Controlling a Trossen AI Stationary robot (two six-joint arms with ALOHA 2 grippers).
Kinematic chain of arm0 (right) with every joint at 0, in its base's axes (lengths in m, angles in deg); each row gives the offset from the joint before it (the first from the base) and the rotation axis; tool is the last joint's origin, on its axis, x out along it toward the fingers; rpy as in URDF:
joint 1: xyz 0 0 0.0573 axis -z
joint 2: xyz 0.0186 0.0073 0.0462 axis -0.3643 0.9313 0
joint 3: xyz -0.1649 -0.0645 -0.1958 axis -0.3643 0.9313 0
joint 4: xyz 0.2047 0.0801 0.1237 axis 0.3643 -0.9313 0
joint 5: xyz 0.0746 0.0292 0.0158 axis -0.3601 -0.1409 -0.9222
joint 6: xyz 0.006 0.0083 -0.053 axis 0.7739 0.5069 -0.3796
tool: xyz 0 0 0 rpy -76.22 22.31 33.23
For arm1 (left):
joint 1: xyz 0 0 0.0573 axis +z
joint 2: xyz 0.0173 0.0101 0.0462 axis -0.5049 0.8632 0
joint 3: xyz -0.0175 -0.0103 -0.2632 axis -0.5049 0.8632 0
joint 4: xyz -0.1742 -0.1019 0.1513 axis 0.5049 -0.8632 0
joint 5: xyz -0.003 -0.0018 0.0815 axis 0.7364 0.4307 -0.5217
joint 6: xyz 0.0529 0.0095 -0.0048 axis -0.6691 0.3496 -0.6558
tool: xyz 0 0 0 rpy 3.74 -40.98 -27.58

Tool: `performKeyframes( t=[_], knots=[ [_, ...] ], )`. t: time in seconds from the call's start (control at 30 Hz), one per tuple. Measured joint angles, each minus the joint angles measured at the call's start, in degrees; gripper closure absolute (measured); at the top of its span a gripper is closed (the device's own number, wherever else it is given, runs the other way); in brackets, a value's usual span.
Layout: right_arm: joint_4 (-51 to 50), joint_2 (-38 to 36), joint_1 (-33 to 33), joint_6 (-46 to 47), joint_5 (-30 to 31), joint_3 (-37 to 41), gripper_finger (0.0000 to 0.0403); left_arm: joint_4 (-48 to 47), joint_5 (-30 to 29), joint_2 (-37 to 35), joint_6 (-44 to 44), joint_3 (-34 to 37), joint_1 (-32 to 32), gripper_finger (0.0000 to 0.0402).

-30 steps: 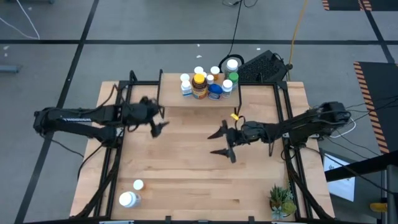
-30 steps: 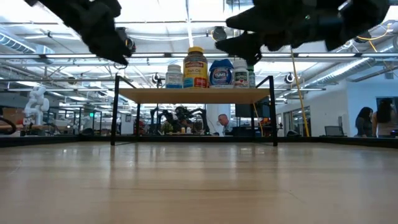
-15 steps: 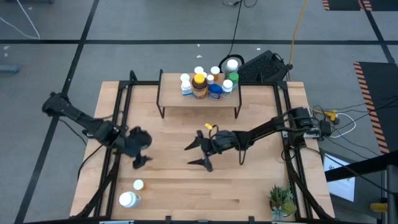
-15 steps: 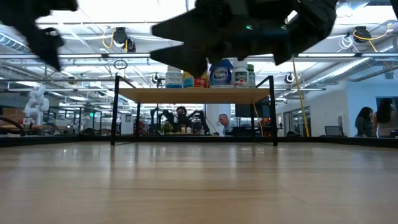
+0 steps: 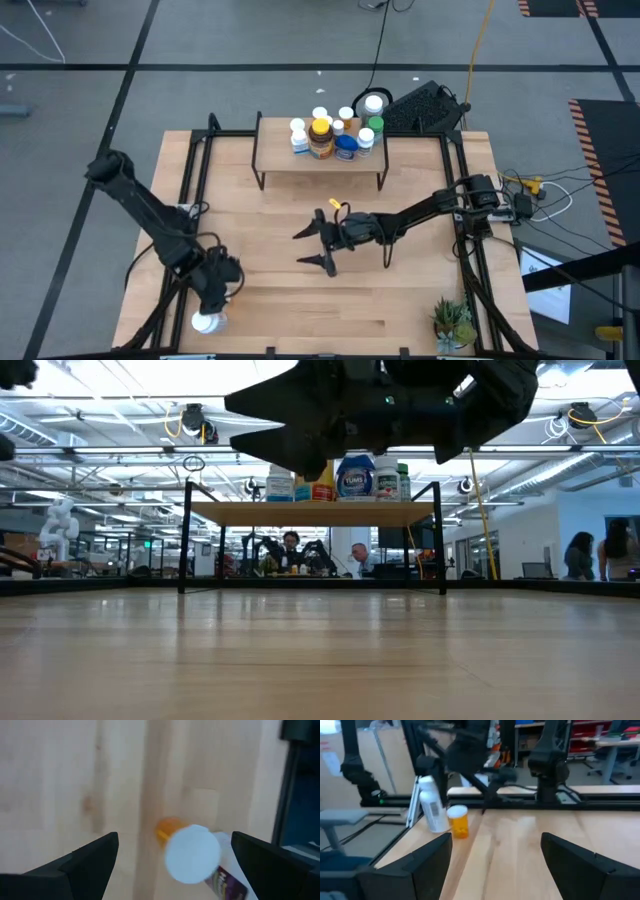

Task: Pick and place medicine bottles onto shelf by color
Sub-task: Put the orange pill bottle on the shelf

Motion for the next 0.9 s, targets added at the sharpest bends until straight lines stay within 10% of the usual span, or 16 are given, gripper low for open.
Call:
performKeyframes(
  t=[0.9],
  knots=[
    [1.49, -0.02, -4.91, 3.45, 10.74, 0.04, 0.0101, 3.23, -8.30, 4.25, -1.64, -0.26, -9.82, 0.0009]
  ],
)
